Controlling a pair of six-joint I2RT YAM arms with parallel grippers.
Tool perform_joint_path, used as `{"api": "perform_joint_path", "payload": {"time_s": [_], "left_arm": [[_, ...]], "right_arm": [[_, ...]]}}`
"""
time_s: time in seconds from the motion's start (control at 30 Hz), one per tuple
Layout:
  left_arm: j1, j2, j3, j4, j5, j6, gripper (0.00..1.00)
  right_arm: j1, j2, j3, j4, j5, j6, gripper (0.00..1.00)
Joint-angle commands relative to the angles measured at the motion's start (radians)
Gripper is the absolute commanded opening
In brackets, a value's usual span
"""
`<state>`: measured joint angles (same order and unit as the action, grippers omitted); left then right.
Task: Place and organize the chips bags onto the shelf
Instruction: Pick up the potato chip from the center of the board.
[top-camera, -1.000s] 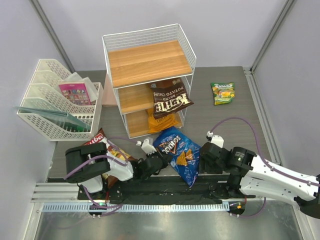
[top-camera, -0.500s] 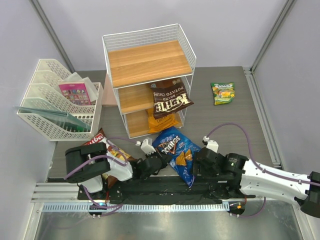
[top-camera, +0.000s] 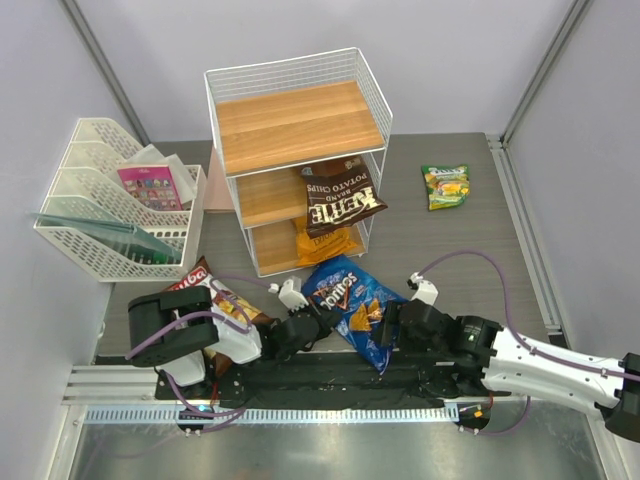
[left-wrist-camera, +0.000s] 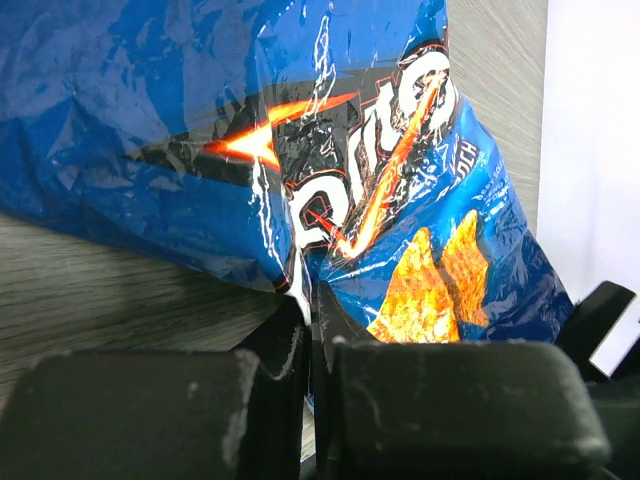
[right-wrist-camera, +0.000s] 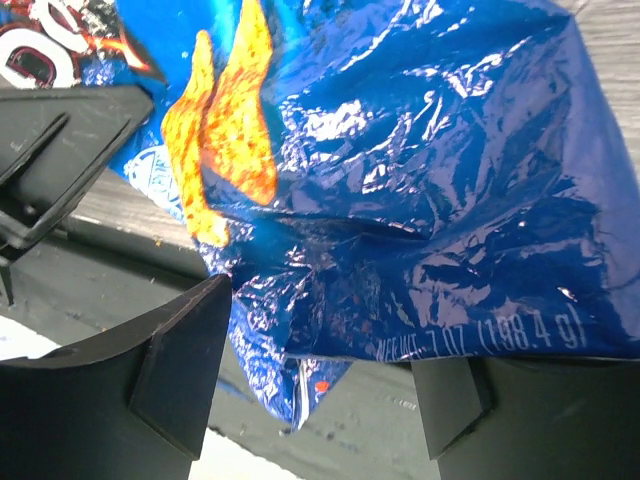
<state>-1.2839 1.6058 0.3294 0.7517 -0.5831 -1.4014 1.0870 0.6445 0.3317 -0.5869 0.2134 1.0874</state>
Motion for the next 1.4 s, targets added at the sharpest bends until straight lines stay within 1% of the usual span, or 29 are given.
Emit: {"api": "perform_joint_path", "payload": {"time_s": [0.0,0.13,0.3,0.47,0.63,0.7,0.73,0.77,0.83,0.87,0.93,1.0,1.03,1.07,1.1,1.13,1.17,1.27,1.33,1.37], "left_arm": [[-0.014,0.028,-0.018,0.023,0.028,0.044,0.00],[-0.020,0.042,-0.033,0.060,0.040,0.042,0.00],[-0.023,0.048,-0.039,0.078,0.069,0.061,0.00],[-0.026,0.052,-0.049,0.090,0.077,0.062,0.00],[-0.026,0.066,-0.055,0.094,0.095,0.067,0.00],[-0.026,0.075,-0.064,0.110,0.097,0.062,0.00],[-0.026,0.077,-0.069,0.116,0.098,0.058,0.00],[-0.026,0.078,-0.076,0.124,0.100,0.059,0.00],[-0.026,0.072,-0.081,0.133,0.103,0.058,0.00],[-0.026,0.071,-0.084,0.133,0.106,0.064,0.00],[-0.026,0.066,-0.081,0.132,0.111,0.070,0.00],[-0.026,0.065,-0.070,0.130,0.121,0.085,0.00],[-0.026,0.068,-0.064,0.121,0.126,0.090,0.02],[-0.026,0.068,-0.052,0.112,0.131,0.097,0.14],[-0.026,0.069,-0.044,0.101,0.138,0.101,0.21],[-0.026,0.066,-0.027,0.074,0.140,0.104,0.32],[-0.026,0.063,-0.020,0.058,0.140,0.105,0.50],[-0.026,0.034,0.005,-0.032,0.131,0.107,0.65],[-0.026,0.016,0.019,-0.090,0.103,0.105,0.71],[-0.026,-0.006,0.020,-0.135,0.094,0.105,0.72]], "right_arm": [[0.005,-0.008,-0.042,0.127,0.052,-0.004,0.74],[0.005,0.053,-0.048,0.162,0.066,-0.018,0.74],[0.005,0.124,-0.049,0.251,0.064,-0.060,0.74],[0.007,0.106,-0.057,0.315,0.099,-0.073,0.73],[0.007,0.093,-0.082,0.340,0.147,-0.096,0.73],[0.007,0.072,-0.088,0.357,0.153,-0.101,0.69],[0.007,0.061,-0.094,0.361,0.153,-0.100,0.66],[0.007,0.052,-0.097,0.369,0.152,-0.098,0.49],[0.007,0.020,-0.097,0.358,0.143,-0.090,0.27],[0.005,0.009,-0.095,0.336,0.138,-0.087,0.08],[0.007,-0.029,-0.082,0.268,0.121,-0.074,0.01],[0.007,-0.066,-0.068,0.195,0.124,-0.047,0.01],[0.007,-0.097,-0.045,0.105,0.147,-0.035,0.01],[0.007,-0.114,-0.030,0.052,0.158,-0.008,0.01],[0.008,-0.126,-0.014,0.004,0.167,0.005,0.01],[0.008,-0.143,0.027,-0.080,0.178,0.018,0.01],[0.008,-0.164,0.050,-0.114,0.178,0.029,0.01],[0.007,-0.151,0.160,-0.235,0.150,0.029,0.01],[0.008,-0.115,0.251,-0.319,0.136,0.019,0.01],[0.007,-0.074,0.277,-0.335,0.110,0.006,0.01]]}}
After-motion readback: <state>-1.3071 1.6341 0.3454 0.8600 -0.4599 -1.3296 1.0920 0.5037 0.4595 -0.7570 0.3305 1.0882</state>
